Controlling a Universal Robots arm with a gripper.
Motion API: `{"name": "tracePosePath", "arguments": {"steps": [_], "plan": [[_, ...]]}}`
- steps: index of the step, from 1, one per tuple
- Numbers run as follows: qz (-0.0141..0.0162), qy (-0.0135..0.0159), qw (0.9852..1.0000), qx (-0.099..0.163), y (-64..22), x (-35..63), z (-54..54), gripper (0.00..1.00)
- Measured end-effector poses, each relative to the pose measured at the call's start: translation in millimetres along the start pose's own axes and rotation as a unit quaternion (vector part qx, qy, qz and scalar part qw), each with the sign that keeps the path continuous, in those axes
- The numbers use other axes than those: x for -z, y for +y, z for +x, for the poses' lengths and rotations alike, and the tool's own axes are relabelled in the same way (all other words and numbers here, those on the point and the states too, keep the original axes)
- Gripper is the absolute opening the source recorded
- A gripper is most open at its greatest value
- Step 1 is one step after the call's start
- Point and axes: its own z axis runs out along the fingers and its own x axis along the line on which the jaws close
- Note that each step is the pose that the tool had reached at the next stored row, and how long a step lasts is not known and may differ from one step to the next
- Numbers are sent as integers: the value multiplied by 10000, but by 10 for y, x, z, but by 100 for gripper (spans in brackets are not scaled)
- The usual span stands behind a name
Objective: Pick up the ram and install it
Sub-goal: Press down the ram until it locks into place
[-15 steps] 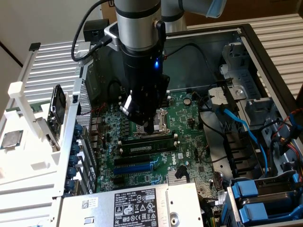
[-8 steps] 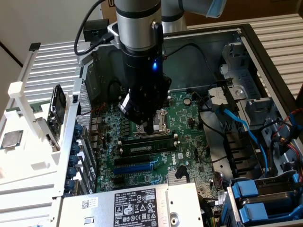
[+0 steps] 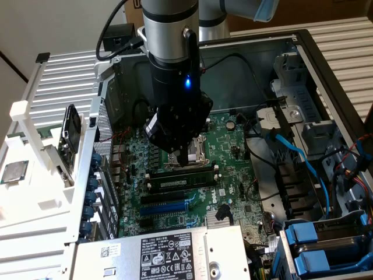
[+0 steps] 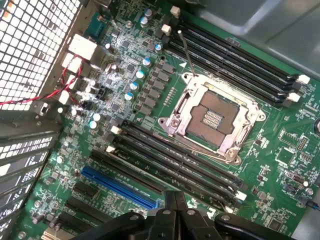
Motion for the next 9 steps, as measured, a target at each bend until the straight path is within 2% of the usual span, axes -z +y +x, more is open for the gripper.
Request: {"name": "tracePosePath", "arguments": {"steps": [4,9], "plan": [[-5,11,9996,-286,0,0,0,11],[-10,26,9980,-639,0,1,0,11]]}}
